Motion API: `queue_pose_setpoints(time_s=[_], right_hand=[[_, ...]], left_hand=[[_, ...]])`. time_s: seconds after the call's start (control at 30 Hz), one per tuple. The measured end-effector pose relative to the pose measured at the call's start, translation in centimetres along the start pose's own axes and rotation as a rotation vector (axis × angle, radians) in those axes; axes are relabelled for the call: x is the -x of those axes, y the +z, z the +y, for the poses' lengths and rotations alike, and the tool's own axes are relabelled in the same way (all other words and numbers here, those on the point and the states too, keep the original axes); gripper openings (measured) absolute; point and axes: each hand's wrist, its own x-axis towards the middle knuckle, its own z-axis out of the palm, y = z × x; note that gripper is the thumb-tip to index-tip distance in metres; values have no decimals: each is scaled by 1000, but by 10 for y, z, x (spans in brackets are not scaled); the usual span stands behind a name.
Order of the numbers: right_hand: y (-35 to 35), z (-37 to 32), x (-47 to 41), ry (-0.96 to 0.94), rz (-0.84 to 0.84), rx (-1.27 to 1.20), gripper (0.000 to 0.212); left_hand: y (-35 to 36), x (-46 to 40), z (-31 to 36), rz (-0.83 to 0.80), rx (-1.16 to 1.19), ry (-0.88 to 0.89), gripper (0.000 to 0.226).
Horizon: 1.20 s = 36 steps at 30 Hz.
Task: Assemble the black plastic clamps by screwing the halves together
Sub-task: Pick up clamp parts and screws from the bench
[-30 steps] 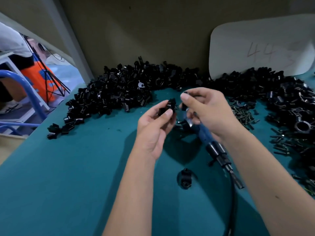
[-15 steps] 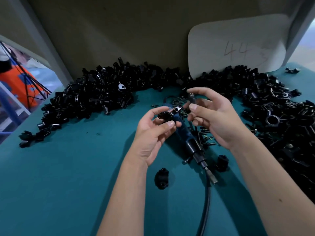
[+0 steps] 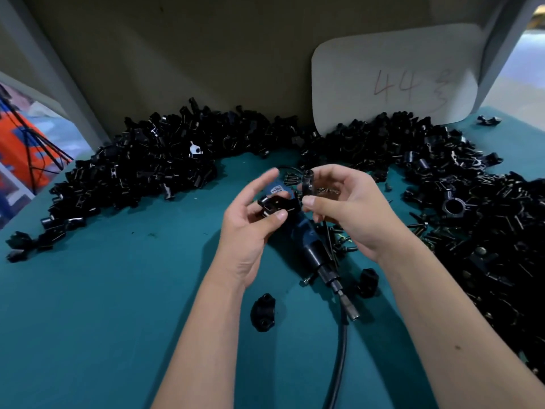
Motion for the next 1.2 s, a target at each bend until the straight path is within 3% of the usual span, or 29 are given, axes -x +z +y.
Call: queue_pose_setpoints(time_s=[0.07,0.2,0.47,0.7,0.93,1.2], right_hand=[[0,0,1,36,-40,9,26],[0,-1,2,69,-66,-6,28],[2,-2,4,38,-92,-27,29],[2,3,1,-19,-30,-23,32],[-1,5,-2,-106,14,36,38],[-5,5,-2,-101,-18,90,39]], left_hand=[[1,-1,0,7,3,8,61],[7,-3,0,54,106,3,39],[14,-3,0,76,166,-50,25],[12,-4,1,184,124,-28,29],[15,-5,0,137,182,-91,30],[8,-3,0,62,35,-26,37]])
